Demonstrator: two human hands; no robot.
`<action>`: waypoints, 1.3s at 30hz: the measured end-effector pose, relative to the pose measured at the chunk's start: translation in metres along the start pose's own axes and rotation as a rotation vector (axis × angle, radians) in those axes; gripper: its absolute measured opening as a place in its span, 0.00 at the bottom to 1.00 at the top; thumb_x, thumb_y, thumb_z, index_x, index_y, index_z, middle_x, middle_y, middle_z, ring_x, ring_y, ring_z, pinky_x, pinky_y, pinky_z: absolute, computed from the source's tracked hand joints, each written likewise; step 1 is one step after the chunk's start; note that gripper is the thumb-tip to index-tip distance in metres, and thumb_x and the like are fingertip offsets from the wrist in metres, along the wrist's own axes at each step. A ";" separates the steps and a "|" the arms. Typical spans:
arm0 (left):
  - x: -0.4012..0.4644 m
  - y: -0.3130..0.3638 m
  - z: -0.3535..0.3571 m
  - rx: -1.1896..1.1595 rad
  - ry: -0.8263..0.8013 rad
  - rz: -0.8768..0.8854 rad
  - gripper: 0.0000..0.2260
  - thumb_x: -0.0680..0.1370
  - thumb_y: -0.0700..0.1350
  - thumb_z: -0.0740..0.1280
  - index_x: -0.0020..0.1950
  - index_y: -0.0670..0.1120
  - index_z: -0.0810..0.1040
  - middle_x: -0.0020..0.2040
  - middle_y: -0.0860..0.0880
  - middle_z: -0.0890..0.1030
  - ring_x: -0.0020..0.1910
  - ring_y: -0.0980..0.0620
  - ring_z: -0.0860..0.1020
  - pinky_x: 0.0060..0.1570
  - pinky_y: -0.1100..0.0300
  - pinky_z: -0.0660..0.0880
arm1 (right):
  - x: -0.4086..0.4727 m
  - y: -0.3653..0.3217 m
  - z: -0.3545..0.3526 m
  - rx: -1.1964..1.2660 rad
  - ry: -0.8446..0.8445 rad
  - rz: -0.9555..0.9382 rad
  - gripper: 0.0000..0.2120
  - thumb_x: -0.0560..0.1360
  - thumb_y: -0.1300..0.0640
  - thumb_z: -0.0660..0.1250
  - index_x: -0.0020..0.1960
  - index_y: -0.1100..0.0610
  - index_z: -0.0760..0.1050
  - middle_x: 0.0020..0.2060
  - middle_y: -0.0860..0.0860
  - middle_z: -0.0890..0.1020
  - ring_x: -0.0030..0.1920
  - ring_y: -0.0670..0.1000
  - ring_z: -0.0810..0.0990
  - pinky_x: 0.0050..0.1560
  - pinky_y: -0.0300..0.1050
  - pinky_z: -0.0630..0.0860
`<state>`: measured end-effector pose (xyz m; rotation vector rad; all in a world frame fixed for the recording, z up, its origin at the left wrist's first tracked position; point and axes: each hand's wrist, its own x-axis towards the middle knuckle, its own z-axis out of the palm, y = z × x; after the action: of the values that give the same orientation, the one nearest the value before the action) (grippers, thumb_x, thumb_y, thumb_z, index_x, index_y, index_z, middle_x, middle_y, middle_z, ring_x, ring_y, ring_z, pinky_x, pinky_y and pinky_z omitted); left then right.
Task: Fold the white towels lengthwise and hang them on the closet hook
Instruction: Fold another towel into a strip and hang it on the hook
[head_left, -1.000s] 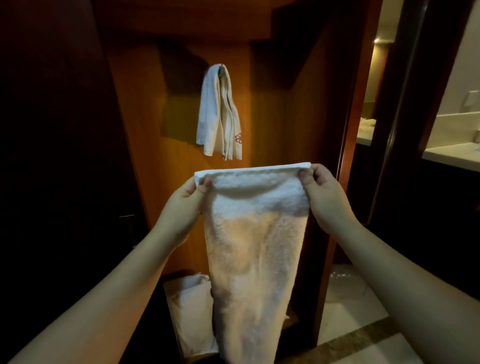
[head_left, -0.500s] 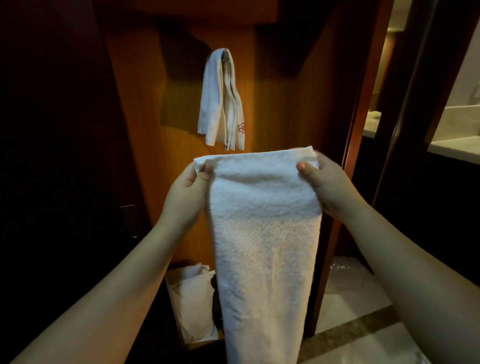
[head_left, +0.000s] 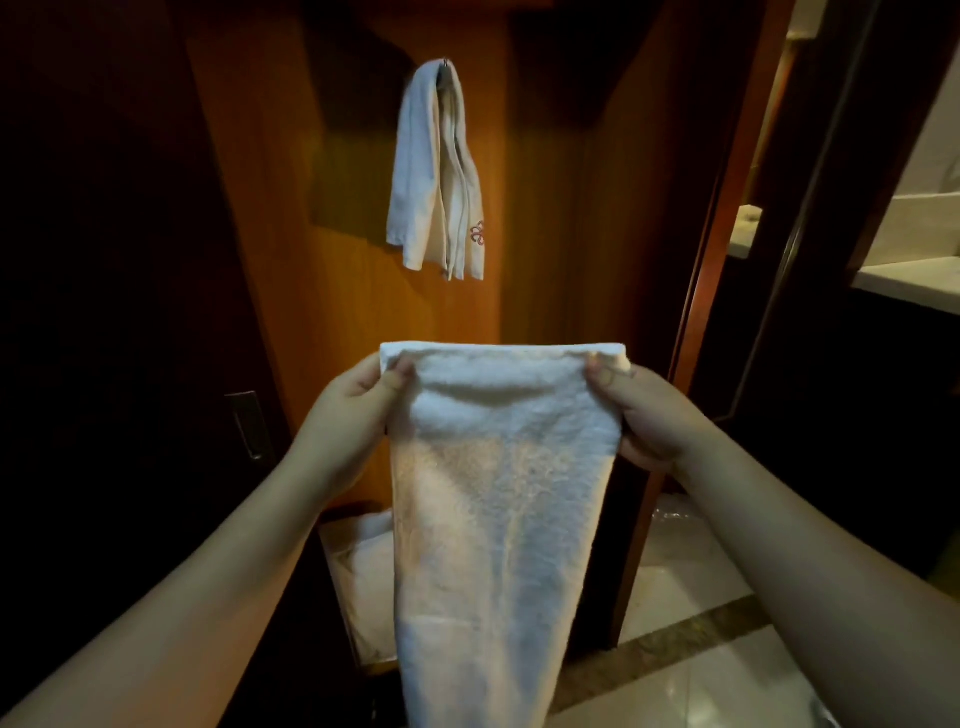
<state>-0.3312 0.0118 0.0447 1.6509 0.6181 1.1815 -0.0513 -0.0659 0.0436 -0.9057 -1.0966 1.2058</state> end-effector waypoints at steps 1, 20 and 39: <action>0.001 -0.002 0.000 -0.063 0.001 -0.024 0.19 0.75 0.64 0.70 0.59 0.54 0.84 0.56 0.46 0.85 0.55 0.46 0.84 0.48 0.57 0.80 | 0.001 0.001 0.000 0.038 -0.016 0.000 0.22 0.68 0.44 0.78 0.56 0.57 0.85 0.56 0.61 0.84 0.58 0.59 0.83 0.53 0.50 0.81; -0.056 -0.051 0.109 0.016 0.543 -0.133 0.10 0.83 0.57 0.59 0.47 0.59 0.78 0.41 0.64 0.82 0.41 0.67 0.80 0.36 0.74 0.73 | -0.033 0.092 0.081 -0.486 0.539 -0.151 0.09 0.83 0.44 0.58 0.49 0.40 0.76 0.41 0.41 0.83 0.46 0.32 0.79 0.42 0.24 0.72; -0.032 -0.037 0.016 -0.392 0.058 -0.151 0.15 0.74 0.57 0.73 0.52 0.48 0.85 0.50 0.41 0.85 0.50 0.43 0.84 0.50 0.45 0.81 | -0.031 0.039 0.012 0.172 -0.053 0.011 0.17 0.68 0.47 0.79 0.51 0.56 0.86 0.48 0.57 0.87 0.51 0.54 0.86 0.51 0.48 0.81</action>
<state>-0.3245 -0.0068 -0.0035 1.2235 0.4994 1.1586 -0.0733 -0.0903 0.0046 -0.7524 -1.0140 1.3182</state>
